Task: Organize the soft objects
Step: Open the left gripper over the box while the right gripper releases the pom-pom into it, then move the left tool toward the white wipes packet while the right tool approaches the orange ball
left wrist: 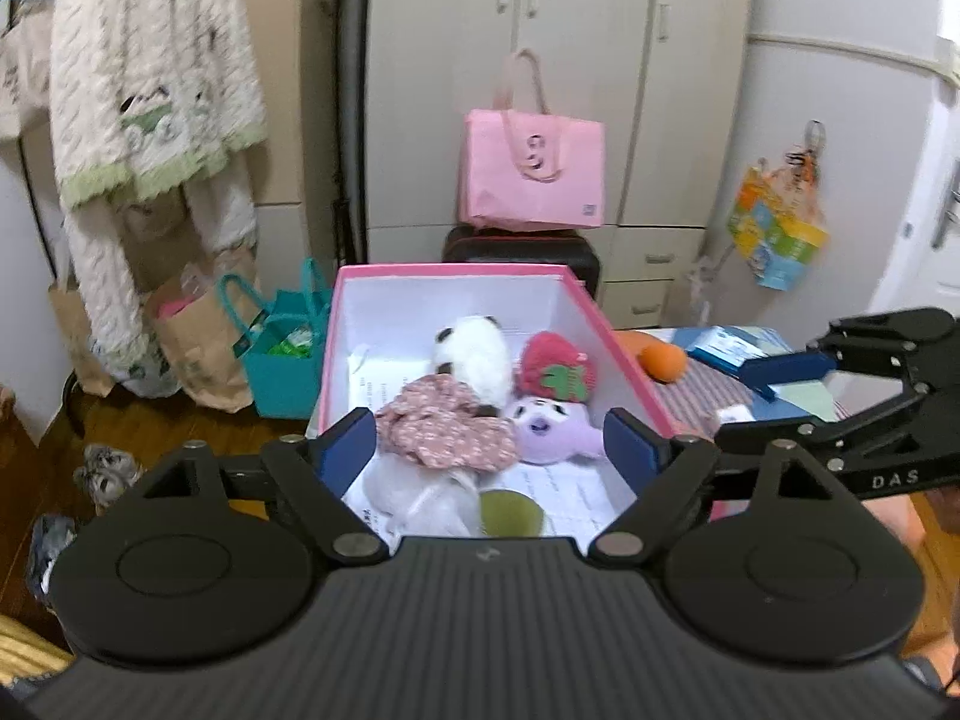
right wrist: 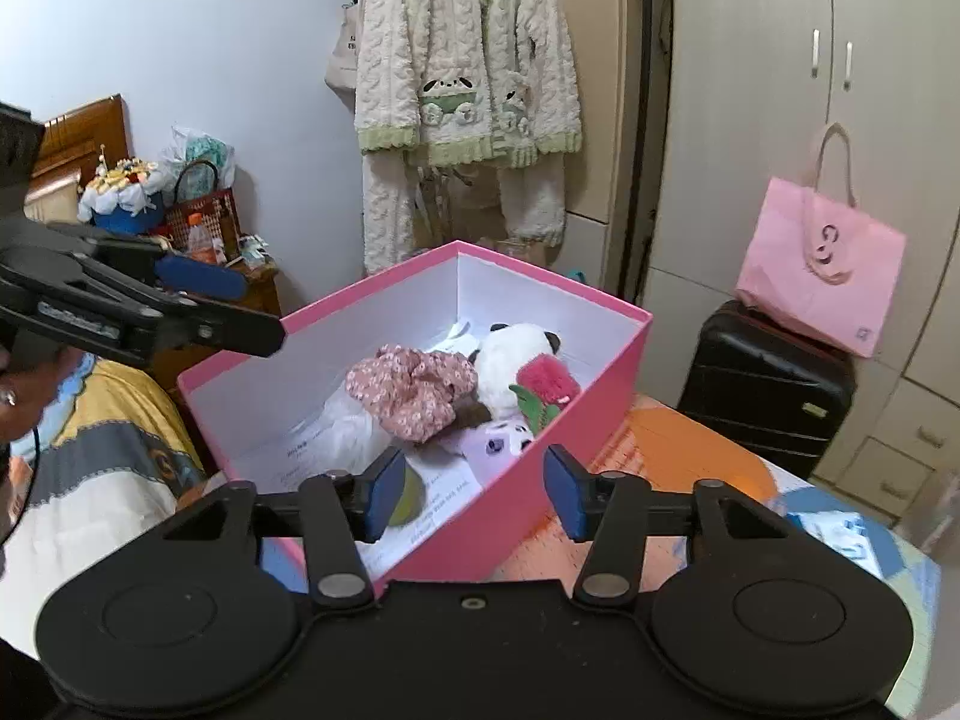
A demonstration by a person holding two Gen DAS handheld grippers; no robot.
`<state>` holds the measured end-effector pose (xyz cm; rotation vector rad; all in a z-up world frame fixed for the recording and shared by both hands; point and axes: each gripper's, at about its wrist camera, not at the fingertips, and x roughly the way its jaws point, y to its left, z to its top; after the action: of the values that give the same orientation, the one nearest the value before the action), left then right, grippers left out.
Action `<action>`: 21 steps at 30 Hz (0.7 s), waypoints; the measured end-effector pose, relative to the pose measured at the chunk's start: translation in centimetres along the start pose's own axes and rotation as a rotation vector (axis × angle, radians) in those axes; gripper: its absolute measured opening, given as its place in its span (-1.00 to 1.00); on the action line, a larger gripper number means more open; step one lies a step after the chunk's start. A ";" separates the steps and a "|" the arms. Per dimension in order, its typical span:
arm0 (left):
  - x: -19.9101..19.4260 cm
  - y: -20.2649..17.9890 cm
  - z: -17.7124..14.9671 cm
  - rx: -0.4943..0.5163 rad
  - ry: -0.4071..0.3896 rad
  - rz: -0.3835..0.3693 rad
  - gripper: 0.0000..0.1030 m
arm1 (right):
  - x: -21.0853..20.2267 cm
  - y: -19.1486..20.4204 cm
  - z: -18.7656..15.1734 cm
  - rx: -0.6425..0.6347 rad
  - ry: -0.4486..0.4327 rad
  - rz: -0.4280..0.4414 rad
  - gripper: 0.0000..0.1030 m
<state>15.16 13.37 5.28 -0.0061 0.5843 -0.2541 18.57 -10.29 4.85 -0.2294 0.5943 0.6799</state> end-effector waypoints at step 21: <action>-4.1 -9.6 -1.5 0.171 0.090 -0.209 0.88 | -11.4 0.0 -7.1 -0.070 -0.032 -0.139 0.61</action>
<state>8.76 5.12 7.05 0.1110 0.6507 -0.5088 8.32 -18.99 5.76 -0.3211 0.5193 0.5698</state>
